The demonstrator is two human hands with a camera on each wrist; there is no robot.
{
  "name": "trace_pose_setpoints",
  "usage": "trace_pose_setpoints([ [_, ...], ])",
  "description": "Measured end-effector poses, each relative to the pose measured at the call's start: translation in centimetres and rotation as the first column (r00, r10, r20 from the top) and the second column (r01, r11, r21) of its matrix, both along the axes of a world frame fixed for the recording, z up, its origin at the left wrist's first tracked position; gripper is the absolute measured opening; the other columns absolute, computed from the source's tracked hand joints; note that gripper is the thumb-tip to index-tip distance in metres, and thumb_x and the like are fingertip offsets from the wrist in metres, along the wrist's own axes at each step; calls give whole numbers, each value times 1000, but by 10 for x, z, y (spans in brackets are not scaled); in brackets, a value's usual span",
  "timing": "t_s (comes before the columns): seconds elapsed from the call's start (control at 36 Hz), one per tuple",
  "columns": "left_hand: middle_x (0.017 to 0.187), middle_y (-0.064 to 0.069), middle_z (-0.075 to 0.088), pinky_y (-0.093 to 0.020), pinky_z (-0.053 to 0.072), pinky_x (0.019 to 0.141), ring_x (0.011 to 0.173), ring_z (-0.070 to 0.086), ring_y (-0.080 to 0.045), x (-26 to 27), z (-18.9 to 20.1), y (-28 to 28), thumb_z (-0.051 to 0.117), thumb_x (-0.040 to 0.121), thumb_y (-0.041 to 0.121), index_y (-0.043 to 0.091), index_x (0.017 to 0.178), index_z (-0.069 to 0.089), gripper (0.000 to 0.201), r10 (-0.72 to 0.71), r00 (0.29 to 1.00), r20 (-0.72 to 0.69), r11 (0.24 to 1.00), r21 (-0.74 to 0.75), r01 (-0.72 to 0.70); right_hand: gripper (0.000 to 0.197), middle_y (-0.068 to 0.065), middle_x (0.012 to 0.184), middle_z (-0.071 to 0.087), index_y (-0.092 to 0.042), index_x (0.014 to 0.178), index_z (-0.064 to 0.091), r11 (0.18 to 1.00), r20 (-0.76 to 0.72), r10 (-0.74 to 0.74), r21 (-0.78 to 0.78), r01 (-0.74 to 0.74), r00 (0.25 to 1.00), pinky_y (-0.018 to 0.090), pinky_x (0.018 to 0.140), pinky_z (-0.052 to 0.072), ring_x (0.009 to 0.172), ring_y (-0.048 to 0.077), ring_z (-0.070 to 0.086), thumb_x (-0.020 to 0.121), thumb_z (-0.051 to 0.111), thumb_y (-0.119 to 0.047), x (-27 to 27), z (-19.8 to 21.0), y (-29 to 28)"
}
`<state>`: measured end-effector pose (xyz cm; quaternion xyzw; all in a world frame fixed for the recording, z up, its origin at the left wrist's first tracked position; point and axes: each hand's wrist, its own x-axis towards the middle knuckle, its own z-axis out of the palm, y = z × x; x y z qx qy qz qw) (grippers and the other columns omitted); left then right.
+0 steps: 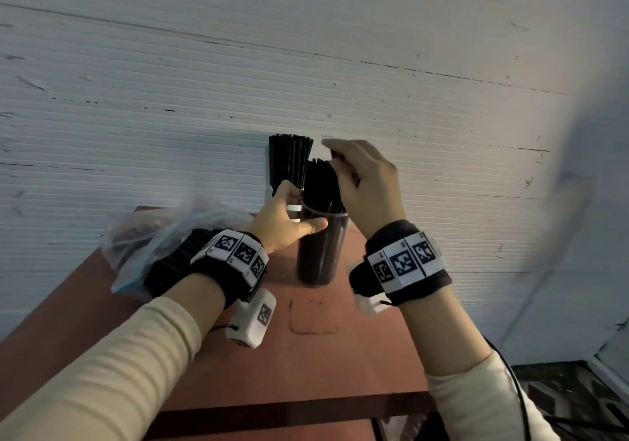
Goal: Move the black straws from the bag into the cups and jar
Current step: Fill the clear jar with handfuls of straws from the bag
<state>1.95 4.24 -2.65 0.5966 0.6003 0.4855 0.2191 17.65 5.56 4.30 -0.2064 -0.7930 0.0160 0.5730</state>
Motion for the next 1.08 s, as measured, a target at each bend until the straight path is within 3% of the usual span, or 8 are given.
trace_pose_setpoints([
  [0.08,115,9,62,-36,43,101,110,59,-12,1,-1,2,83,71,37,22,109,46,56,23,1000,-11,999,28,-23,42,1,121,60,-19,131,57,998,37,-45,-51,47,998,17,96,42,111,11,55,90,59,-8,8,-1,2],
  [0.14,115,8,61,-32,41,100,112,57,-12,3,-2,3,83,72,36,21,108,45,55,35,999,-20,999,40,-35,44,-1,124,56,-19,132,53,993,9,-84,-84,84,996,25,96,44,113,14,54,89,62,-15,14,-6,4],
  [0.22,115,7,60,-33,41,101,111,57,-13,6,-2,4,83,71,37,21,109,44,57,50,998,-33,998,49,-49,26,-2,102,59,-13,110,59,984,-68,-147,-114,139,987,23,80,45,90,11,56,85,66,-17,20,-13,4],
  [0.33,115,7,60,-30,40,97,110,56,-12,8,-1,4,84,71,37,21,111,46,57,72,997,-22,997,41,-71,2,-1,78,65,-12,83,65,963,38,-156,-217,160,987,11,64,41,70,9,58,85,64,-13,20,-24,3],
  [0.39,114,8,60,-27,39,94,108,57,-10,9,-1,3,83,72,36,21,110,47,55,69,998,-9,997,47,-69,6,-4,77,66,-13,84,67,941,86,-174,-278,191,981,11,66,44,71,9,60,87,63,-15,18,-28,3],
  [0.56,115,7,60,-26,37,91,109,56,-12,10,1,2,82,74,35,19,112,46,55,63,998,-2,998,32,-63,9,-6,77,66,-14,86,68,895,69,-266,-352,273,962,32,78,53,77,12,63,88,63,-21,8,-27,4],
  [0.86,116,6,60,-28,38,90,110,55,-15,10,3,0,82,74,35,18,114,46,56,64,998,-2,998,16,-64,12,0,85,67,-10,92,66,851,42,-354,-399,341,934,34,82,51,85,18,62,89,62,-21,-3,-24,2],
  [1.08,115,6,59,-27,38,87,108,55,-14,11,4,0,81,74,36,20,113,46,55,69,997,-15,998,7,-69,13,-1,83,64,-12,90,62,870,21,-341,-371,325,940,26,73,50,77,13,60,84,68,-22,3,-22,2],
])
